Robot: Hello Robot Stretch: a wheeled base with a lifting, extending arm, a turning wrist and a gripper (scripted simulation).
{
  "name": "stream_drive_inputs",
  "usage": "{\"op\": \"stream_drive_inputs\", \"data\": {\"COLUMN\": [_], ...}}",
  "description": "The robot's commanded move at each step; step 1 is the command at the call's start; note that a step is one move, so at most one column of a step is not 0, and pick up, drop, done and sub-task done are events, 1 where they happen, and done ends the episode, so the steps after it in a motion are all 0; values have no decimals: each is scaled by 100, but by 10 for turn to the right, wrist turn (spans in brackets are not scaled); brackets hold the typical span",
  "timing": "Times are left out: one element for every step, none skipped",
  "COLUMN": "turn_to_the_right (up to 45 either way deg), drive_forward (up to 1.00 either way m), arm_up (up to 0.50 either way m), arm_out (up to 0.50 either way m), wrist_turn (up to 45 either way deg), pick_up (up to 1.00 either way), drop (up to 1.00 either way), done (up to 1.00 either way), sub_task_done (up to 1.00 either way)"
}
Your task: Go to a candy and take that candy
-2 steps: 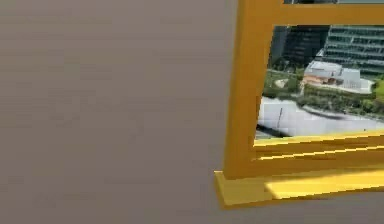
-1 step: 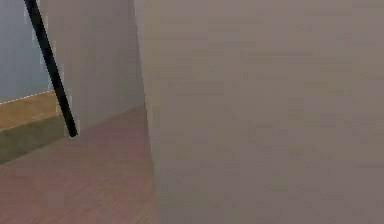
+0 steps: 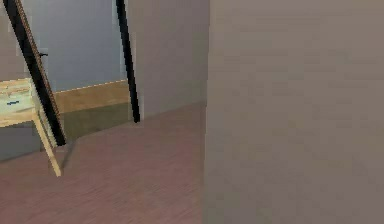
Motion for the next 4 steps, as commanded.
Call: {"op": "stream_drive_inputs", "data": {"turn_to_the_right": [0, -450, -330, 0], "drive_forward": [10, 0, 0, 50], "arm_up": [0, 0, 0, 0], "arm_out": [0, 0, 0, 0], "wrist_turn": [0, 0, 0, 0], "pick_up": [0, 0, 0, 0], "drop": [0, 0, 0, 0], "done": [0, 0, 0, 0], "sub_task_done": [0, 0, 0, 0]}}
